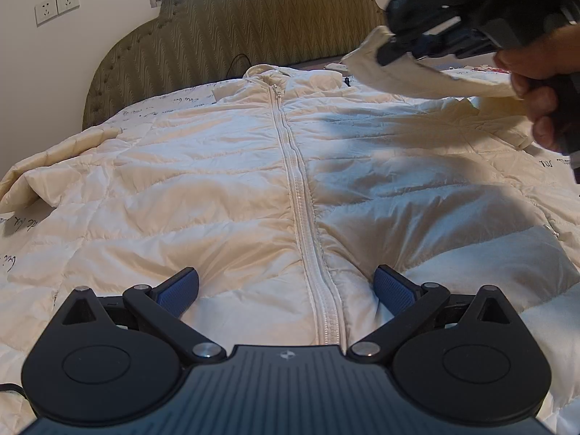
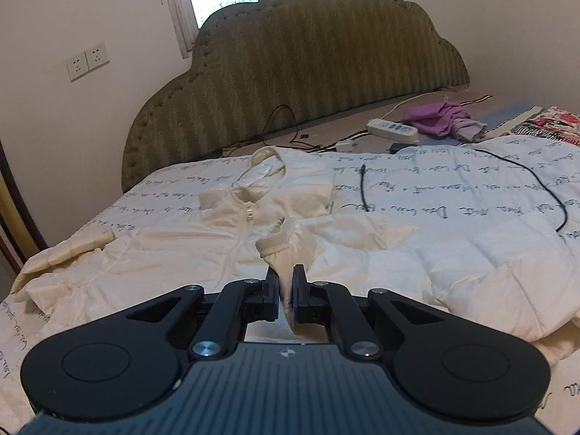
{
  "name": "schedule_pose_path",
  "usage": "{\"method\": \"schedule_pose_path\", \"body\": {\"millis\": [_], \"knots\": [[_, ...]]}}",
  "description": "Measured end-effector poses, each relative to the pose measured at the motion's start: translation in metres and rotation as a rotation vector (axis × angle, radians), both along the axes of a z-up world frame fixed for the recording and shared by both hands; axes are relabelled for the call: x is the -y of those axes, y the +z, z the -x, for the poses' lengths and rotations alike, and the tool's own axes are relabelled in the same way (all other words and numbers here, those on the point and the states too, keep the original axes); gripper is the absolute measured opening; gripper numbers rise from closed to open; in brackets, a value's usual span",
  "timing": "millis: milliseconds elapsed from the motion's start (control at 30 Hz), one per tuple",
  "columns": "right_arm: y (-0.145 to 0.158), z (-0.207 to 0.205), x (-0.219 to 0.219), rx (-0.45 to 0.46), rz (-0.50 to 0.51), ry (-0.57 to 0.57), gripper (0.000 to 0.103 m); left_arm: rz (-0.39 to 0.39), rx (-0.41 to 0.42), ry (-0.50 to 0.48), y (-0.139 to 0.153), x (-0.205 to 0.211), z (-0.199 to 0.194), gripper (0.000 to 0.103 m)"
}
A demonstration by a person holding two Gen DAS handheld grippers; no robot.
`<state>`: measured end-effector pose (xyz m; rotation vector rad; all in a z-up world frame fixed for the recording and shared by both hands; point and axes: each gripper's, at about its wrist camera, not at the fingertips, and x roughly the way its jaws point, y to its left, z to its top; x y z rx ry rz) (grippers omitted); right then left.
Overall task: Fold small clothes
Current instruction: 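Lift the sleeve with the right tool, lay it across the jacket front, open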
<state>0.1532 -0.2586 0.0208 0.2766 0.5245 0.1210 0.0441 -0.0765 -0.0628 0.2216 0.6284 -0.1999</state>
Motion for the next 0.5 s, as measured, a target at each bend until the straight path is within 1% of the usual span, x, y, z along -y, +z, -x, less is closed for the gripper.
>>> {"method": "schedule_pose_path", "body": {"millis": [133, 333, 500], "knots": [[0.001, -0.008, -0.016, -0.008, -0.033, 0.042, 0.009, 0.001, 0.0, 0.0, 0.0, 0.0, 0.0, 0.103], [0.005, -0.014, -0.037, 0.001, -0.052, 0.076, 0.009, 0.012, -0.006, 0.0, 0.0, -0.001, -0.001, 0.103], [0.009, -0.017, -0.053, 0.002, -0.07, 0.106, 0.009, 0.041, -0.046, 0.0, 0.007, -0.007, -0.002, 0.103]]}}
